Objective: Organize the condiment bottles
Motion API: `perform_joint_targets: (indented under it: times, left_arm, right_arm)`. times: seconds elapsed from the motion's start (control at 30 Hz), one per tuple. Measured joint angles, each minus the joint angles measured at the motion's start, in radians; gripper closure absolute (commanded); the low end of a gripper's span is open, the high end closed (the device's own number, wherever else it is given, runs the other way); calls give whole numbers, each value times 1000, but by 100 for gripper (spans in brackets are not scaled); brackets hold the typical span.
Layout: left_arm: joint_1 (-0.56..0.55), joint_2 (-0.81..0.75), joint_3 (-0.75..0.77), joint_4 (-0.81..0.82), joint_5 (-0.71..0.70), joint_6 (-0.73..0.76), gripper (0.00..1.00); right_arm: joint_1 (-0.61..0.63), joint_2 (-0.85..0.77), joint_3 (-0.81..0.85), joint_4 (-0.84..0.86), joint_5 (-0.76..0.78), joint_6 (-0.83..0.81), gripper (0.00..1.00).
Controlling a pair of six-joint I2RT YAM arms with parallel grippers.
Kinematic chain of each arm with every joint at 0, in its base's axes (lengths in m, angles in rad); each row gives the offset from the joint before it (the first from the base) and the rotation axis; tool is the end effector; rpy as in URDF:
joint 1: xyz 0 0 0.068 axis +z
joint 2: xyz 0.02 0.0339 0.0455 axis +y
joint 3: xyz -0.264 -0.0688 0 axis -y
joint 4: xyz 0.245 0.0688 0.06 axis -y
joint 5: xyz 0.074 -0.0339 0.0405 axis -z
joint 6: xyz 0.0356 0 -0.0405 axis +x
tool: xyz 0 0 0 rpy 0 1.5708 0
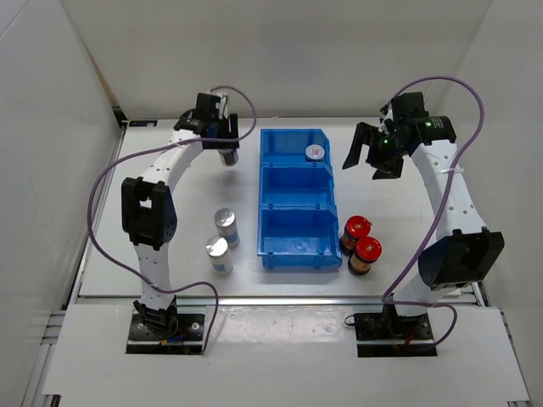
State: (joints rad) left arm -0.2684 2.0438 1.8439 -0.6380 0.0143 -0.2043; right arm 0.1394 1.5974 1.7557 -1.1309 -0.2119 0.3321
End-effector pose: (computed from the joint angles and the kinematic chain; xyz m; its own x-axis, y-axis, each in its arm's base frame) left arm 0.4488 -0.1240 0.2772 -0.7574 -0.0021 -0.6530 0.1233 0.9816 -0.1461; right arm 0.3166 0.0520 0.3854 -0.8562 0.2017 -0.4757 0.0275 0.9371 0.3479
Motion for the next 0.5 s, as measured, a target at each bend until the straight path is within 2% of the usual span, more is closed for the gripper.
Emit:
perform_joint_targets:
  times: [0.17, 0.27, 0.37, 0.5]
  left_arm:
    - [0, 28, 275, 2, -25, -37, 88]
    - [-13, 66, 427, 37, 17, -56, 87]
    - [-48, 95, 481, 76, 79, -64, 84]
    - [-129, 157, 473, 87, 153, -65, 79]
  right_arm:
    - [0, 0, -8, 0, -1, 0, 0]
    - [0, 0, -29, 0, -2, 0, 0]
    - [0, 0, -51, -1, -1, 0, 0]
    - [-1, -2, -59, -9, -1, 0, 0]
